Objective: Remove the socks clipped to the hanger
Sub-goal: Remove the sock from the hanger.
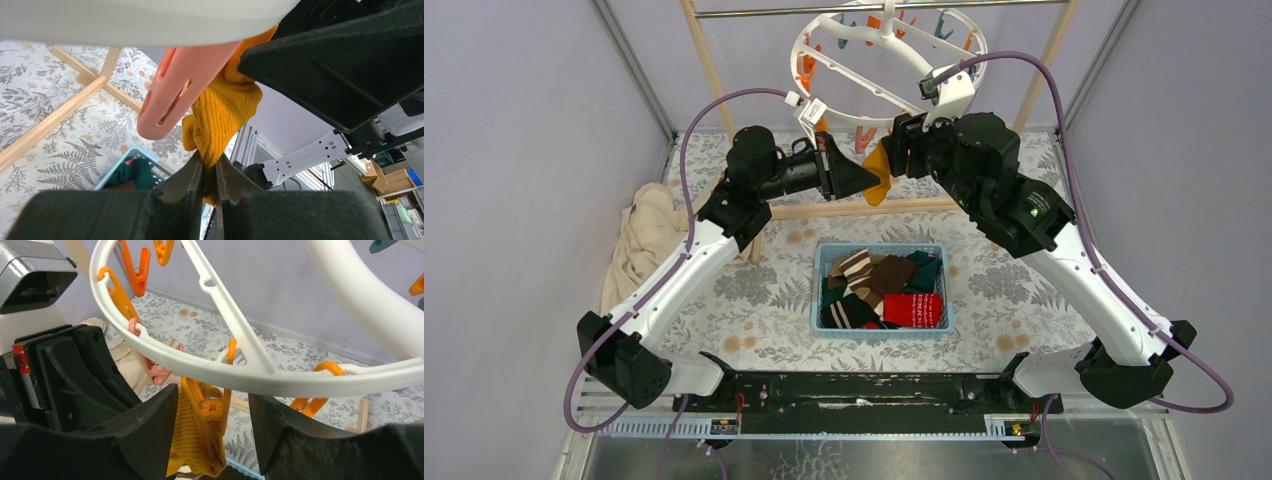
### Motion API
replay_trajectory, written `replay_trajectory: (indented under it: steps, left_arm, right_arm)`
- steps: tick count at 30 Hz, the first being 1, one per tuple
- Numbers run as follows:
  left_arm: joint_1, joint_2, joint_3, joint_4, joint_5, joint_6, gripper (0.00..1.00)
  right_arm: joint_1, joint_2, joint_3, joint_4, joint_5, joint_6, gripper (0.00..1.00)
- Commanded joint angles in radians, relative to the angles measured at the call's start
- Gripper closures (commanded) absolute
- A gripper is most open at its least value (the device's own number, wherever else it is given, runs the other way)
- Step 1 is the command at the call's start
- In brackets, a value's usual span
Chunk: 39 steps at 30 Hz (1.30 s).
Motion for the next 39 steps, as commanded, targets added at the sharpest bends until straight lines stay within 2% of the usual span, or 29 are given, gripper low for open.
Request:
replay_trajectory:
  steps: [1,10,16,20,22,25,33,39]
  left_arm:
    - [0.01,-0.016,0.032,0.009,0.021,0.008,0.82]
    - [0.009,-0.015,0.026,0.01,0.024,0.011,0.82]
    - [0.01,-0.014,0.02,0.012,0.029,0.014,0.82]
    - [0.01,-0.014,0.017,0.013,0.029,0.014,0.82]
    - [0.01,-0.014,0.016,0.015,0.03,0.015,0.82]
    - [0.01,-0.014,0.014,0.016,0.031,0.015,0.82]
    - [0.011,-0.018,-0.001,0.016,0.027,0.016,0.82]
    - [0.011,-0.04,-0.071,0.007,0.005,0.02,0.82]
  right_arm:
    - [0.011,-0.003,0.044,0.082,0.034,-0.016,0.39]
    - [0.011,0.01,0.049,0.112,0.045,-0.026,0.4]
    - [0.011,0.005,0.036,0.13,0.047,-0.029,0.51]
    - [0.011,0.001,0.026,0.133,0.042,-0.029,0.69]
    - [0.011,0.0,0.024,0.131,0.041,-0.029,0.87]
    - [0.012,-0.003,0.015,0.129,0.041,-0.026,1.0]
    - [0.01,-0.015,-0.015,0.138,0.051,-0.025,1.0]
    - [0.011,-0.018,-0.014,0.134,0.049,-0.019,1.0]
